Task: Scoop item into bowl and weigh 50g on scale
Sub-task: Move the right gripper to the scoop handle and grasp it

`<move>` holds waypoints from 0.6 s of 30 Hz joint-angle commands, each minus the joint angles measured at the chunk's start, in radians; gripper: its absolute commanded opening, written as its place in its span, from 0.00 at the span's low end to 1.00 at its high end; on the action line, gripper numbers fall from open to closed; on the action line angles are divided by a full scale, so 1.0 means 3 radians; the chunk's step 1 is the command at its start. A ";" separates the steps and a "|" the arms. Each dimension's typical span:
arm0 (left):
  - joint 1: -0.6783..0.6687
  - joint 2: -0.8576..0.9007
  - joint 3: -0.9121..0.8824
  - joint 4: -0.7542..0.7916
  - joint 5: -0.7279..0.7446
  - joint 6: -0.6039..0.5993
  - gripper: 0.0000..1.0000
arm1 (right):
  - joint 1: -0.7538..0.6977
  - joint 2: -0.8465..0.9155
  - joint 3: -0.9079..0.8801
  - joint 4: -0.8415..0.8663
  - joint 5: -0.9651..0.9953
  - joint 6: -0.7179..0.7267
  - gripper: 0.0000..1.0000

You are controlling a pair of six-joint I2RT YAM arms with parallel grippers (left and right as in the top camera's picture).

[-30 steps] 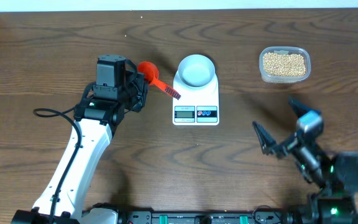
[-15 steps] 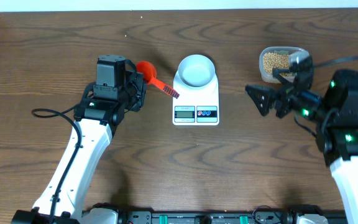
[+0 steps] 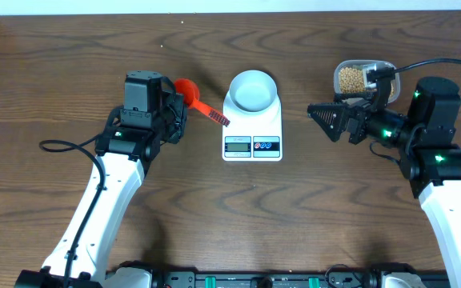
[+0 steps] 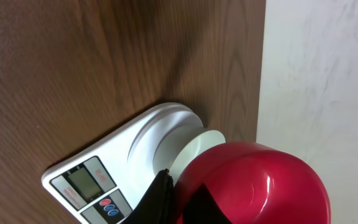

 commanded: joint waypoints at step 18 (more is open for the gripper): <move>-0.0020 -0.0015 0.0033 -0.0081 0.0010 -0.0130 0.07 | 0.0704 0.0312 0.0060 0.0912 0.0380 0.0792 0.84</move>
